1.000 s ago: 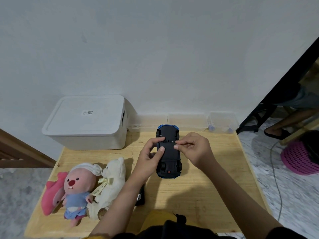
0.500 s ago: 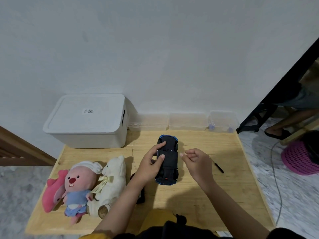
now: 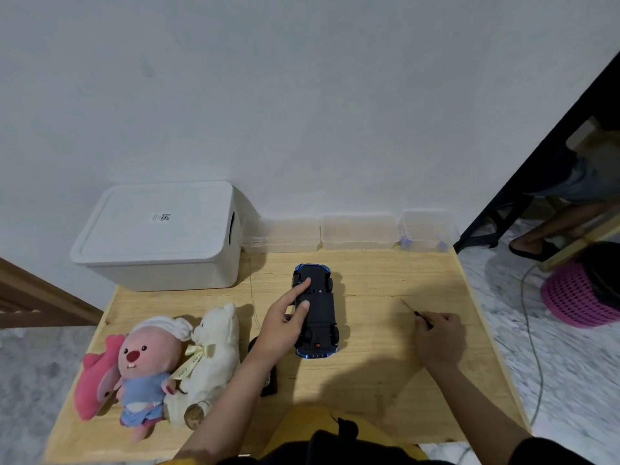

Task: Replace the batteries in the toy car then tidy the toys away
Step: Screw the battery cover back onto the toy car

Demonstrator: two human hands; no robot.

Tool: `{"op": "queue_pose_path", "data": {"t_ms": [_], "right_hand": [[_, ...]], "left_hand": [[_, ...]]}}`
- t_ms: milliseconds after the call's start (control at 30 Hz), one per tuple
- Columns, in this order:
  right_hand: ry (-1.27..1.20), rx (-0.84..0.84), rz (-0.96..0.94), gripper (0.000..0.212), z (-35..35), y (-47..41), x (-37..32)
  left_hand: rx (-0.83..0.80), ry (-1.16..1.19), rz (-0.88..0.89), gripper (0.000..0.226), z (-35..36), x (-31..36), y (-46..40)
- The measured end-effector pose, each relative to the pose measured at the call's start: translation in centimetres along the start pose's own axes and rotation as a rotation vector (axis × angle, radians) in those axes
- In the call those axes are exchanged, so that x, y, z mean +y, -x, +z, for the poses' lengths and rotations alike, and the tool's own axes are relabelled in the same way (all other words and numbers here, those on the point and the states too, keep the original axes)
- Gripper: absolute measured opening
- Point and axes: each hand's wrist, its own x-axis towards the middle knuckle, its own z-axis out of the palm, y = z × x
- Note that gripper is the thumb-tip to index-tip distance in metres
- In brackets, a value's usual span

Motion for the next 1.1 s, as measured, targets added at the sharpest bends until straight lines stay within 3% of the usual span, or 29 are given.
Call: {"op": "queue_pose_path", "data": {"t_ms": [167,367,533,667,900,1100], "right_hand": [[-0.07,0.007,-0.015,0.016,0.1,-0.3,-0.6],[-0.572,-0.021,-0.13,0.006,-3.6,1.3,-5.8],[-1.159,-0.307,0.03,0.012,-8.1,3.1,-11.3],[-1.304,-0.453,-0.015,0.01,-11.0,4.3,-15.3],[-1.15,-0.167,-0.499,0.011,-13.3,5.6,-18.9],[-1.181,-0.012,-0.56,0.013,-13.2,5.8,-20.0]], "left_hand": [[0.011,-0.007,0.006,0.037,0.1,0.1,-0.1],[0.036,0.049,0.015,0.042,0.5,1.2,-0.4],[0.056,0.083,0.088,0.046,0.7,3.0,-0.5],[0.091,0.123,0.157,0.05,1.0,5.4,-0.5],[0.178,0.182,0.264,0.052,1.4,9.7,0.1],[0.246,0.201,0.292,0.052,1.5,11.3,0.7]]}}
